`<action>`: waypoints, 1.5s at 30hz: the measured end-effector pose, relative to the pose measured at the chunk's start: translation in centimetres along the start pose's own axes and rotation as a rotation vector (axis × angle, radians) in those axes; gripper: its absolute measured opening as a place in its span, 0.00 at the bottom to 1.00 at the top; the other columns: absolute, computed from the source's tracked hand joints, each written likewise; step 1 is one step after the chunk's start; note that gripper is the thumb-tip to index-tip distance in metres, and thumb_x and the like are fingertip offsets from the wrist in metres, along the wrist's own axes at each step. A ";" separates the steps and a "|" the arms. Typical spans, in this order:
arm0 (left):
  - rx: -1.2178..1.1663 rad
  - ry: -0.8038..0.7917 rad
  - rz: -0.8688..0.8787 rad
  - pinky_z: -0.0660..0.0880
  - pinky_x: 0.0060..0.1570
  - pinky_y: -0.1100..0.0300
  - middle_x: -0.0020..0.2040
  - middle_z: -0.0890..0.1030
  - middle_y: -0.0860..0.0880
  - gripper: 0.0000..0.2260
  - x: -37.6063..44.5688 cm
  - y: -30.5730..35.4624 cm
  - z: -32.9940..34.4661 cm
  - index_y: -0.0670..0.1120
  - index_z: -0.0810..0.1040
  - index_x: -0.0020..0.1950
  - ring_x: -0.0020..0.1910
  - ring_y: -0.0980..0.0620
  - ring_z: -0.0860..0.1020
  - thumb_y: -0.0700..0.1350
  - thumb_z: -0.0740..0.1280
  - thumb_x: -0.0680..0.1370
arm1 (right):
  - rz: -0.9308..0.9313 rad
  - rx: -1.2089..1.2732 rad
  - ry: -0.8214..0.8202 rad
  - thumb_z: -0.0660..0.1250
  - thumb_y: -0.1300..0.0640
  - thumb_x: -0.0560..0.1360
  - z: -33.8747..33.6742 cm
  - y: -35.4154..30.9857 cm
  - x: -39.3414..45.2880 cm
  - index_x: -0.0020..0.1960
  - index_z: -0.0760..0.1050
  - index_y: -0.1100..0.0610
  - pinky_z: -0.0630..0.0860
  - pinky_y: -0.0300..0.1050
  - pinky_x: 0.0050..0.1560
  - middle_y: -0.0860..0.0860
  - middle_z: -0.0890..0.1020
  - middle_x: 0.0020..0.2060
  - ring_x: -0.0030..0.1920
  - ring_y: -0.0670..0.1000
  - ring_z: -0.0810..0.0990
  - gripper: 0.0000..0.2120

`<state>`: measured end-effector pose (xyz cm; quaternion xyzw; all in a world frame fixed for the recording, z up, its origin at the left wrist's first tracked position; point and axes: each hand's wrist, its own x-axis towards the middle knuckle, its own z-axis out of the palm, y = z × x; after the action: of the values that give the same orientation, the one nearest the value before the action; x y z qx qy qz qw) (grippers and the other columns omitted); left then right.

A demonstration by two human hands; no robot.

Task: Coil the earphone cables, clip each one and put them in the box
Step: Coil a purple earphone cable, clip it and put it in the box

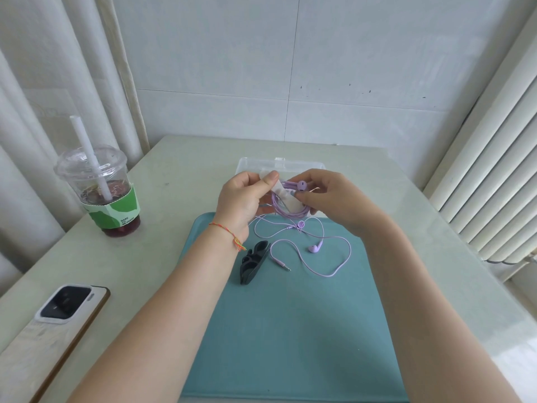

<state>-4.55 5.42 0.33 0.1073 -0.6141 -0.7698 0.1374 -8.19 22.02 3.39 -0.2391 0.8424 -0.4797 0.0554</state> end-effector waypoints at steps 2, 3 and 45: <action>-0.024 0.057 0.038 0.80 0.39 0.50 0.41 0.80 0.37 0.12 0.1 -0.2 0.2 0.43 0.73 0.36 0.37 0.42 0.78 0.43 0.73 0.75 | 0.047 -0.006 0.030 0.66 0.62 0.76 0.0 0.1 0.2 0.54 0.79 0.54 0.74 0.33 0.34 0.52 0.83 0.40 0.29 0.44 0.76 0.09; -0.023 0.089 0.064 0.81 0.39 0.49 0.41 0.79 0.37 0.12 0.2 -0.4 0.3 0.43 0.73 0.35 0.38 0.42 0.78 0.43 0.73 0.75 | 0.085 -0.021 0.041 0.66 0.62 0.75 0.1 0.2 0.3 0.54 0.78 0.55 0.74 0.33 0.33 0.51 0.83 0.38 0.28 0.44 0.77 0.09; -0.136 0.189 0.176 0.82 0.45 0.48 0.45 0.77 0.38 0.11 0.0 0.4 0.6 0.43 0.69 0.39 0.45 0.39 0.81 0.39 0.68 0.78 | 0.228 0.717 0.173 0.61 0.62 0.80 3.0 1.1 1.1 0.43 0.77 0.64 0.78 0.44 0.41 0.56 0.78 0.33 0.34 0.52 0.77 0.10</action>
<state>-4.68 5.87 0.86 0.1155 -0.5519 -0.7809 0.2688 -8.58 19.65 1.08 -0.0680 0.6441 -0.7529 0.1170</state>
